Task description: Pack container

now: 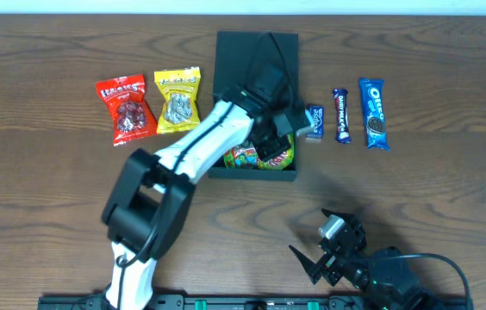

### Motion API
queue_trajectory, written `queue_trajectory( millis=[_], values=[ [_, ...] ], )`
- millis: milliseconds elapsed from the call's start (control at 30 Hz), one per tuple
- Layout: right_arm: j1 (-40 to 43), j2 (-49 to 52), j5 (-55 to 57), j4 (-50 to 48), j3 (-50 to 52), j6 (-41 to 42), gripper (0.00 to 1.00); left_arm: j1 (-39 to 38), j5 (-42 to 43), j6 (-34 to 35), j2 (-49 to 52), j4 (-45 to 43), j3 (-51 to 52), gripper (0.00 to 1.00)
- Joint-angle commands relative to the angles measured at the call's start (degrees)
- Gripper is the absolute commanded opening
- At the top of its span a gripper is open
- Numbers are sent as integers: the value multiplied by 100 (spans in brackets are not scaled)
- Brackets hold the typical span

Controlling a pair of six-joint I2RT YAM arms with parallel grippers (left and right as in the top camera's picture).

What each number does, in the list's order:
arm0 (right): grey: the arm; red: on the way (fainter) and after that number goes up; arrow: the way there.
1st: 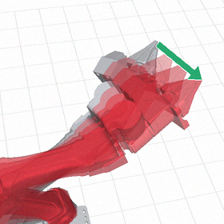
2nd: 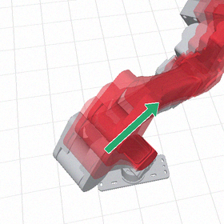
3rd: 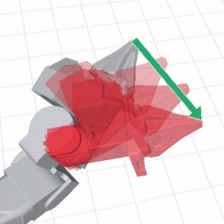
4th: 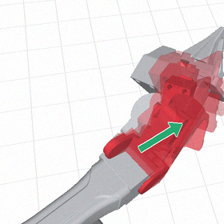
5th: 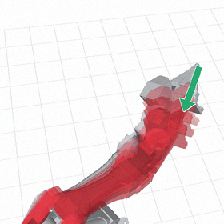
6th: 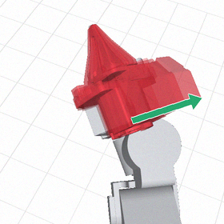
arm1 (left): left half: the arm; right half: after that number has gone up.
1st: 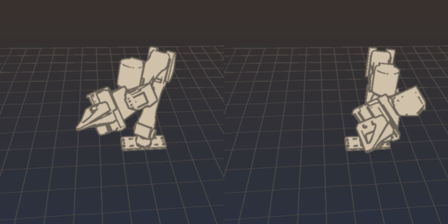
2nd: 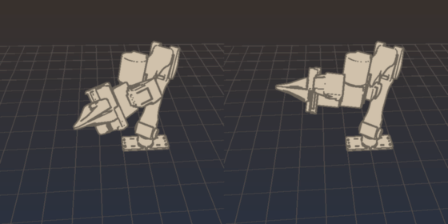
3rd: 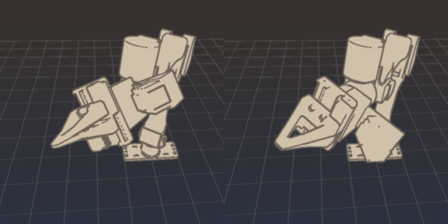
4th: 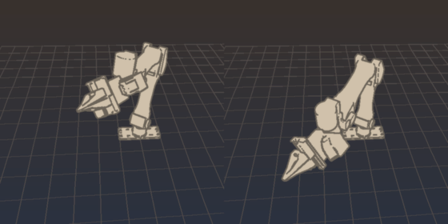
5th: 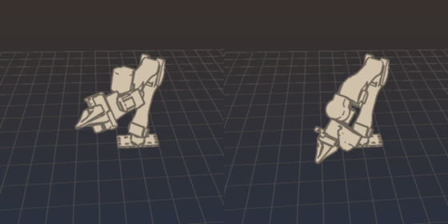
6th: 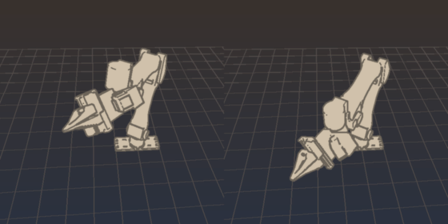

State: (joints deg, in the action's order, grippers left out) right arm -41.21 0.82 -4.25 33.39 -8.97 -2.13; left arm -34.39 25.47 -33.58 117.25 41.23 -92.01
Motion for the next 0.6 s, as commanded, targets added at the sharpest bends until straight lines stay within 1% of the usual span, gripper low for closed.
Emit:
queue_trajectory(
  millis=[0, 133, 233, 400, 567],
  values=[
    [-55, -50, 39, 2, 33, -72, 99, 208, -138, 411, -636, 52, -221, 6],
    [-55, -50, 39, 0, 33, -72, 99, 452, -210, 861, -1163, 179, -219, 6],
    [-55, -50, 39, 0, 33, -70, 99, 667, -210, 1222, -1523, 450, -219, 6],
    [-55, -50, 39, 0, 33, -70, 99, 1023, -205, 1440, -1941, 1152, -219, 6],
    [-55, -50, 42, -22, 33, -72, 99, 1340, -164, 1458, -2135, 1797, -219, 6]
  ],
)
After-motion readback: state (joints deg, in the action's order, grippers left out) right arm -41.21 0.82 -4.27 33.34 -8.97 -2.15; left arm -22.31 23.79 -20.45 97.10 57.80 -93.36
